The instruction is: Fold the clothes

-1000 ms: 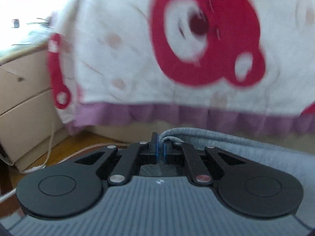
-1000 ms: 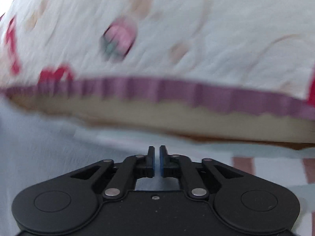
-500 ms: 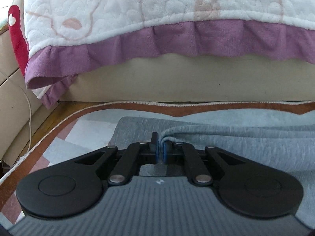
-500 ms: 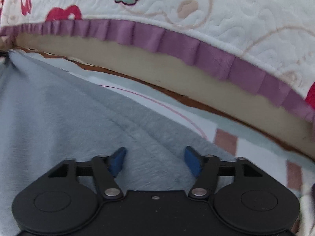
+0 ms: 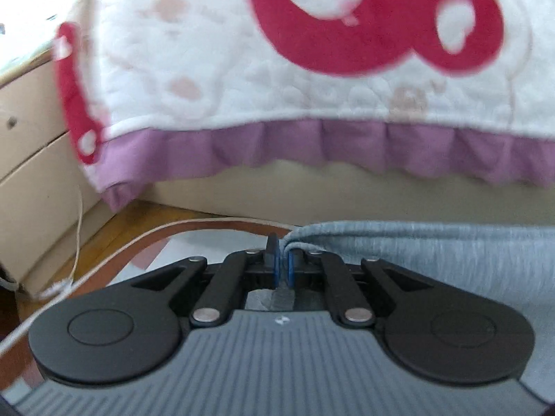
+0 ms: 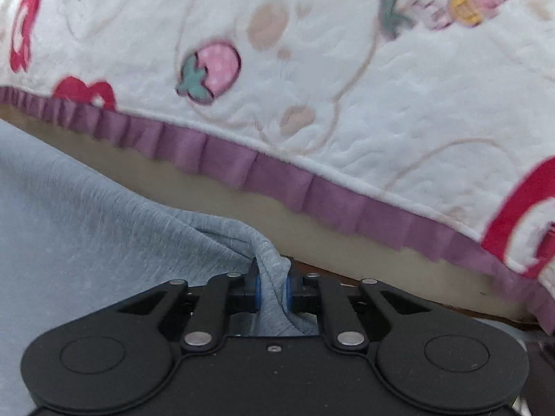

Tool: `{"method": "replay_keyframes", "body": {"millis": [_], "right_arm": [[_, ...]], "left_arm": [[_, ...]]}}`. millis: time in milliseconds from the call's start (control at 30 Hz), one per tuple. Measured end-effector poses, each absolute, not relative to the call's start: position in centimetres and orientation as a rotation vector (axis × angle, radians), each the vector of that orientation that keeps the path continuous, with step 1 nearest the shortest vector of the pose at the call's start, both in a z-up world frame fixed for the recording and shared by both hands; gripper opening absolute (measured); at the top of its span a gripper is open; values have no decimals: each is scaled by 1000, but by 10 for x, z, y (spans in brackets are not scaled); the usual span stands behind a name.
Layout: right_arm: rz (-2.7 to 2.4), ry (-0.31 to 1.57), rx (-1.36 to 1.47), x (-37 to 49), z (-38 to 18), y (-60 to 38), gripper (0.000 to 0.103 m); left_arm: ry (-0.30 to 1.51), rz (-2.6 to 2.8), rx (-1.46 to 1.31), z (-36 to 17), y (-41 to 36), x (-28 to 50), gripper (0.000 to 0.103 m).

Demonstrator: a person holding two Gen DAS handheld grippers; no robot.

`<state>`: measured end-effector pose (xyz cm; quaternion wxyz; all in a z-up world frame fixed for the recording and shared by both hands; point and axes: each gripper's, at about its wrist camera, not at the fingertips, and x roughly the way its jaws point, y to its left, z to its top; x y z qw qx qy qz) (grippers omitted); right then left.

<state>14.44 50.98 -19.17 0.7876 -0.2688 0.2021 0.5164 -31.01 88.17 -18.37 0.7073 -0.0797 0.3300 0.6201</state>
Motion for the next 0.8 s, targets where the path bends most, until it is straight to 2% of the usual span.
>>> {"method": "replay_keyframes", "body": {"millis": [100, 167, 300, 333, 367, 433, 533, 667, 733, 800], "right_arm": [[1121, 590, -772, 162, -232, 551, 15], [1105, 597, -781, 163, -233, 555, 20], [1072, 607, -794, 165, -234, 562, 30], [1064, 610, -798, 165, -234, 563, 34], [1056, 612, -801, 165, -234, 565, 36], [1040, 617, -808, 166, -235, 569, 37], [1015, 625, -818, 167, -235, 574, 39], [995, 575, -729, 136, -204, 562, 41], [1076, 438, -673, 109, -180, 549, 45], [1149, 302, -642, 81, -164, 542, 57]], "left_arm": [[859, 1393, -229, -220, 910, -295, 13], [799, 1432, -300, -226, 915, -301, 14], [591, 1475, -462, -195, 911, -334, 27], [558, 1476, -482, -187, 910, -341, 33], [552, 1470, -479, -180, 909, -347, 33], [556, 1480, -461, -166, 906, -360, 34], [480, 1497, -544, -144, 889, -395, 43], [278, 1471, -741, -124, 827, -450, 46], [214, 1466, -824, -128, 786, -473, 46], [199, 1489, -887, -139, 745, -492, 46]]}}
